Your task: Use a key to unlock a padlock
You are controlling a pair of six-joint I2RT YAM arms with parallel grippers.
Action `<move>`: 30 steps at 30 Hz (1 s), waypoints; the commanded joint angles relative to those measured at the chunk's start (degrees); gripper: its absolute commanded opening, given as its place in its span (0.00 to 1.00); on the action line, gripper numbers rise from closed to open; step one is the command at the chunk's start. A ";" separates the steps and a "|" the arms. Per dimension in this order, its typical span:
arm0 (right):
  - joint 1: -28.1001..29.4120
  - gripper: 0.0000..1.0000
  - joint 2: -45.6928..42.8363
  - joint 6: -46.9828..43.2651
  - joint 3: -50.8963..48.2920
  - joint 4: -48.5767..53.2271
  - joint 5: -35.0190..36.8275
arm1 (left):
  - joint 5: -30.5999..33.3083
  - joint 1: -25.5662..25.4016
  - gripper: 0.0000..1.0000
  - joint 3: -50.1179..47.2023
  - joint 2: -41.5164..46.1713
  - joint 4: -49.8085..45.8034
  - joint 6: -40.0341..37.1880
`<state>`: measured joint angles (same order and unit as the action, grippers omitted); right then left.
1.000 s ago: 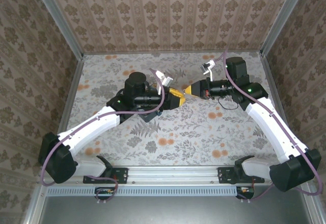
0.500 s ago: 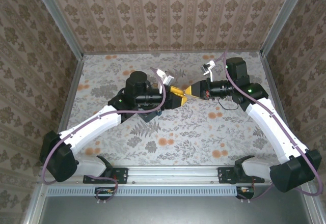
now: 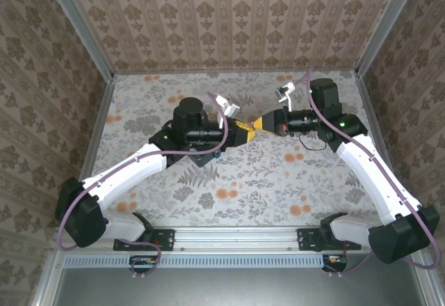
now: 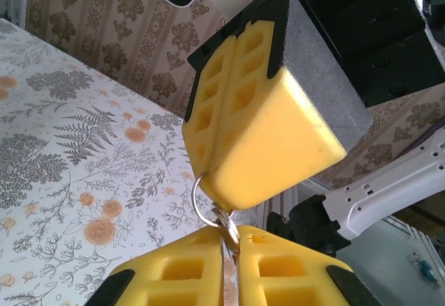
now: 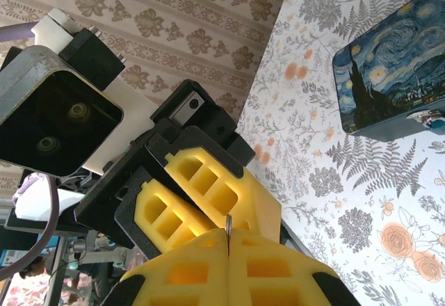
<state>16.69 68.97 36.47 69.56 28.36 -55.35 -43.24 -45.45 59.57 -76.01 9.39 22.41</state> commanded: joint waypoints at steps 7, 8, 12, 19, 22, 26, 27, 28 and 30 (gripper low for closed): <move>-0.16 0.00 -1.44 0.71 -0.55 -1.19 -1.69 | -0.17 0.15 0.02 0.37 1.56 -0.67 -1.06; -0.16 0.00 -1.47 0.71 -0.52 -1.11 -1.68 | 0.00 0.10 0.01 0.35 1.64 -0.74 -1.16; -0.25 0.00 -1.56 -0.06 -0.34 -0.18 -1.86 | 0.35 0.19 0.00 0.63 1.76 -2.18 -1.95; -0.34 0.02 -1.35 -1.39 0.09 0.79 -3.09 | 0.66 0.27 0.00 1.91 2.33 -6.91 -4.63; -0.66 0.23 -2.12 -2.78 0.09 1.48 -2.40 | 0.21 0.43 0.00 2.87 2.33 -9.40 -5.66; -2.04 0.37 -2.96 -3.02 -0.47 1.08 -2.13 | -1.25 0.88 0.00 4.11 2.20 -12.31 -6.71; -2.14 0.38 -3.10 -3.15 -0.63 0.94 -2.28 | -1.38 0.89 0.00 4.70 2.03 -13.52 -7.07; -2.18 0.38 -3.22 -3.08 -1.01 0.34 -2.62 | -1.80 1.11 0.00 5.30 1.87 -14.54 -7.44; -2.13 0.39 -3.34 -2.48 -1.97 -1.13 -3.69 | -2.71 1.23 0.00 6.27 1.57 -15.98 -7.97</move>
<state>14.70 66.57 34.33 69.08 28.56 -56.49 -43.55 -44.86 63.07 -75.13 -2.85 16.97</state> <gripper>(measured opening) 0.385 0.060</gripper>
